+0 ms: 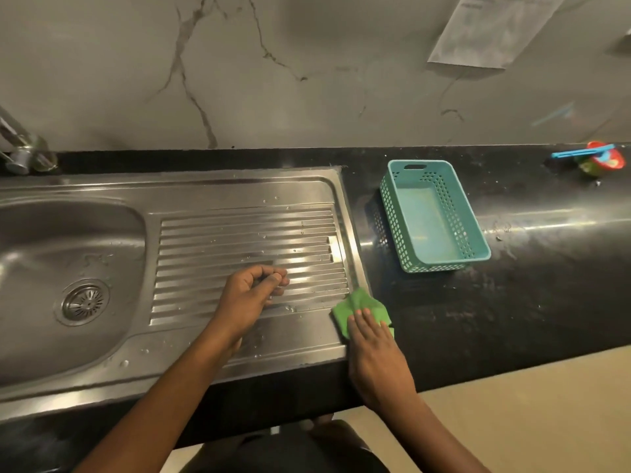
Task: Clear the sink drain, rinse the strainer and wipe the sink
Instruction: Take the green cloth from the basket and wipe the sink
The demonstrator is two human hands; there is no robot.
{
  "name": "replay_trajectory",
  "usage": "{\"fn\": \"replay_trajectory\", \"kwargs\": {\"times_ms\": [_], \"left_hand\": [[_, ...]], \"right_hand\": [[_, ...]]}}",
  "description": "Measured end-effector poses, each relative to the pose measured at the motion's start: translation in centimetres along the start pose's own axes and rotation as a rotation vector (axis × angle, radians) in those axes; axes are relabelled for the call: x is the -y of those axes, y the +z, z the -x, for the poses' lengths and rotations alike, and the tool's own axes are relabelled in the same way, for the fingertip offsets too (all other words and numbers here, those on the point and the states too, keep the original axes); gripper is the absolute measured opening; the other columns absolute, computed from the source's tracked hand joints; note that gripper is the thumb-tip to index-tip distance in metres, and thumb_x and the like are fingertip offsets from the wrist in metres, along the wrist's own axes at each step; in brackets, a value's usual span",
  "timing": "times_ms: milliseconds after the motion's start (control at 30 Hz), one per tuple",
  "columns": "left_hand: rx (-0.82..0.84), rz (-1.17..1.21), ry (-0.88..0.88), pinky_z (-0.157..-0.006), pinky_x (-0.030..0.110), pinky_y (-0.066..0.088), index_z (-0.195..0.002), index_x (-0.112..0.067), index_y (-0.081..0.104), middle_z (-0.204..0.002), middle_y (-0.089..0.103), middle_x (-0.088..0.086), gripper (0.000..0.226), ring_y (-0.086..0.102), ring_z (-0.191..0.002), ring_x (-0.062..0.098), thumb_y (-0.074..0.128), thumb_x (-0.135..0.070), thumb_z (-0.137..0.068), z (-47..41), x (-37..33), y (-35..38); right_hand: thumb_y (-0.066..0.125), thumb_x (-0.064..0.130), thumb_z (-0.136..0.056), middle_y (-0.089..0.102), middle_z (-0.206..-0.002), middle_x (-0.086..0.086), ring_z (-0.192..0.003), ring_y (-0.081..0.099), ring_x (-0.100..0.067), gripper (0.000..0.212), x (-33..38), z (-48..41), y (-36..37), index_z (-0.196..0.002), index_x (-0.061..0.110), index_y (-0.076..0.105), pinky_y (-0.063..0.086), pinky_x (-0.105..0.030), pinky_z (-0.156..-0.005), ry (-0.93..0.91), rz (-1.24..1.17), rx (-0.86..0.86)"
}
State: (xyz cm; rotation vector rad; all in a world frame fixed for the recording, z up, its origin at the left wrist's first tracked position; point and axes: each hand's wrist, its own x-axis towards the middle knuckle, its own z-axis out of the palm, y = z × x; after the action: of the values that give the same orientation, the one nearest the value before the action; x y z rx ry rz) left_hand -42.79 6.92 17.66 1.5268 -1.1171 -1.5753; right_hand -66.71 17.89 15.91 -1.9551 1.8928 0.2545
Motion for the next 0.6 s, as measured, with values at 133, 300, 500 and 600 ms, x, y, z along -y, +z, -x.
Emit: {"fn": "replay_trajectory", "kwargs": {"times_ms": [133,300,500,600], "left_hand": [[-0.004,-0.006,0.007,-0.090,0.039,0.060,-0.109,-0.022,0.079,-0.103,0.084,-0.002,0.018,0.077,-0.103,0.025,0.062,-0.018,-0.105,0.2,0.3,-1.0],[-0.018,-0.008,0.013,-0.090,0.040,0.062,-0.109,-0.024,0.080,-0.105,0.084,-0.002,0.018,0.078,-0.104,0.023,0.062,-0.020,-0.105,0.3,0.4,-2.6],[-0.043,-0.017,0.013,-0.087,0.037,0.059,-0.110,-0.023,0.080,-0.104,0.084,-0.002,0.018,0.078,-0.103,0.023,0.062,-0.021,-0.105,0.1,0.4,-4.3],[-0.036,-0.021,0.011,-0.092,0.040,0.060,-0.109,-0.023,0.079,-0.105,0.083,-0.001,0.019,0.078,-0.104,0.023,0.062,-0.021,-0.105,0.0,0.4,-5.1]], "right_hand": [[0.036,0.029,-0.107,0.067,-0.133,-0.010,-0.127,0.062,-0.031,0.034,1.1,1.8,-1.9,-0.132,0.021,0.057,0.048,-0.042,-0.106,0.059,-0.142,0.013],[0.048,0.017,-0.109,0.077,-0.101,-0.007,-0.085,0.071,-0.017,0.026,-1.3,0.0,-7.5,-0.117,0.021,0.071,0.060,-0.045,-0.080,0.248,-0.807,-0.144],[0.043,0.030,-0.109,0.073,-0.113,0.003,-0.097,0.071,-0.015,0.041,-1.7,-3.3,-8.2,-0.149,0.034,0.050,0.060,-0.043,-0.082,0.081,-0.497,-0.438],[0.039,0.022,-0.108,0.043,-0.163,-0.014,-0.152,0.039,-0.028,0.052,0.6,-5.8,-4.2,-0.160,0.013,0.035,0.031,-0.049,-0.124,0.036,-0.116,-0.227]]}}
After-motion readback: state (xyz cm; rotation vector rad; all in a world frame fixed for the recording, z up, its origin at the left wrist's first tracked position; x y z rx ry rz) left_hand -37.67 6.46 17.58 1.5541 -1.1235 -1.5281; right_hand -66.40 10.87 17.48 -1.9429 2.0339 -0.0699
